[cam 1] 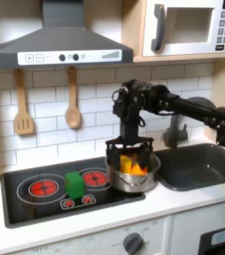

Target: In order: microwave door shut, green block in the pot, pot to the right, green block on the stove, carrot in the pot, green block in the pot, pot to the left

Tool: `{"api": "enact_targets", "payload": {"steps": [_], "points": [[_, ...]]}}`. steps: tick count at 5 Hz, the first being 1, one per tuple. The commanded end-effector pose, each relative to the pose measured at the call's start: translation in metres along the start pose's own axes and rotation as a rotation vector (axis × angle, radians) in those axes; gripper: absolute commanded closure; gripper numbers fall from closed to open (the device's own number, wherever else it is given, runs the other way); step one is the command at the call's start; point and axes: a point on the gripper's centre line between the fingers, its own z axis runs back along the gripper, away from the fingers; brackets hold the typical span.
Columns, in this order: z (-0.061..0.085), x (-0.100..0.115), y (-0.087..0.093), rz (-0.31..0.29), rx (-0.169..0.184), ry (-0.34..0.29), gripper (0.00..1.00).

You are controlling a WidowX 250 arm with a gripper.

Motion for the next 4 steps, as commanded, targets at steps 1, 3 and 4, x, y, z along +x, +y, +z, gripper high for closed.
{"api": "enact_targets", "payload": {"steps": [1, 3, 4], "points": [[-0.002, 0.001, 0.005, 0.056, 0.018, 0.010, 0.00], [0.004, 0.003, 0.018, 0.099, 0.056, 0.005, 0.00], [0.003, 0.005, 0.025, 0.114, 0.062, 0.004, 0.00]]}}
